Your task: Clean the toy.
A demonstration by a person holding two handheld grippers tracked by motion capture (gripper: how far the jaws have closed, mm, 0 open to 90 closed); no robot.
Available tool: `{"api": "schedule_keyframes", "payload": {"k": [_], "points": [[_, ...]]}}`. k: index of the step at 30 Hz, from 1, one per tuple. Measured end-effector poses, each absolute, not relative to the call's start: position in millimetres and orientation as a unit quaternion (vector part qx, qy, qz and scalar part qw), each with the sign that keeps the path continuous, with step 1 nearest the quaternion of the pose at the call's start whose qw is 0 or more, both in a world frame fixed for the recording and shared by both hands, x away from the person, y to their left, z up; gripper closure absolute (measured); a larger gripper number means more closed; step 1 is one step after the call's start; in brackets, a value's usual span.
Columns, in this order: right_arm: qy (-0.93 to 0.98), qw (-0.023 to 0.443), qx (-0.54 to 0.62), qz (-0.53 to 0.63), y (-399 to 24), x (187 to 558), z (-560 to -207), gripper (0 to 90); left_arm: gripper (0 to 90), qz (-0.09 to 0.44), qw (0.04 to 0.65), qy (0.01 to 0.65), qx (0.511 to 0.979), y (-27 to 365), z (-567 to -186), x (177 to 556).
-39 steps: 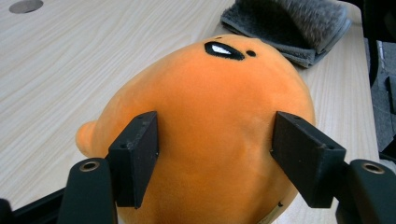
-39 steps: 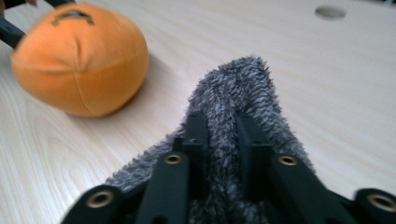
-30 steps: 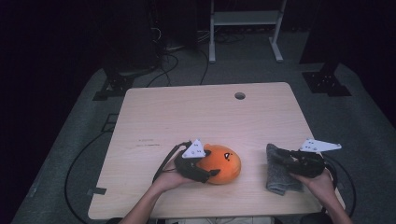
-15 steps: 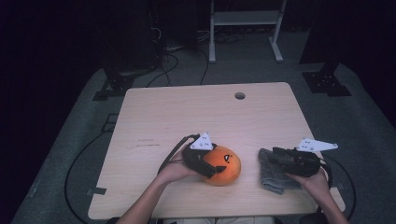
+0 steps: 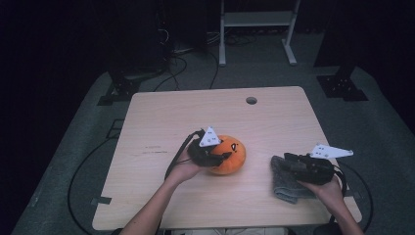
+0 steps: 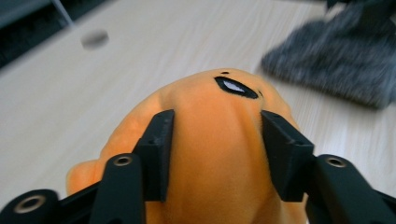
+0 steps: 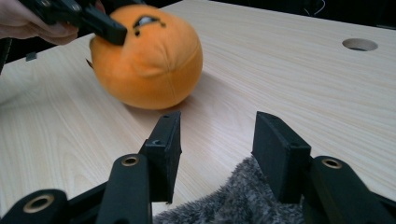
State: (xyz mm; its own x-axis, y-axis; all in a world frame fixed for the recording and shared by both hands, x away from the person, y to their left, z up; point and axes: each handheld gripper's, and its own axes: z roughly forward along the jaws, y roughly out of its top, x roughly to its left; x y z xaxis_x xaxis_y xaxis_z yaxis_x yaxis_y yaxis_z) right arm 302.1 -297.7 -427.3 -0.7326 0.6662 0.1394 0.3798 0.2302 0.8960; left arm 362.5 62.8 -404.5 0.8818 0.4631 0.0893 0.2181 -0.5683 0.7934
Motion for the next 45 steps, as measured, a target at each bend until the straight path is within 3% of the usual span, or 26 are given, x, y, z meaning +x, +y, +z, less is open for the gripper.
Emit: {"api": "schedule_keyframes", "payload": {"k": [5, 9, 20, 45], "points": [[0.767, 0.143, 0.345, 0.522, -301, 302, -428, 47.5, 20.9, 0.141, 0.461, 0.221, 0.848, 77, -402, 357], [0.764, 0.146, 0.350, 0.522, -304, 301, -428, 46.4, 14.9, 0.158, 0.454, 0.232, 0.845, 94, -400, 350], [0.760, 0.148, 0.363, 0.518, -306, 303, -428, 42.5, 12.5, 0.169, 0.469, 0.262, 0.826, 138, -403, 330], [0.761, 0.139, 0.373, 0.512, -304, 300, -436, 37.7, 9.9, 0.173, 0.456, 0.304, 0.818, 185, -427, 312]]}}
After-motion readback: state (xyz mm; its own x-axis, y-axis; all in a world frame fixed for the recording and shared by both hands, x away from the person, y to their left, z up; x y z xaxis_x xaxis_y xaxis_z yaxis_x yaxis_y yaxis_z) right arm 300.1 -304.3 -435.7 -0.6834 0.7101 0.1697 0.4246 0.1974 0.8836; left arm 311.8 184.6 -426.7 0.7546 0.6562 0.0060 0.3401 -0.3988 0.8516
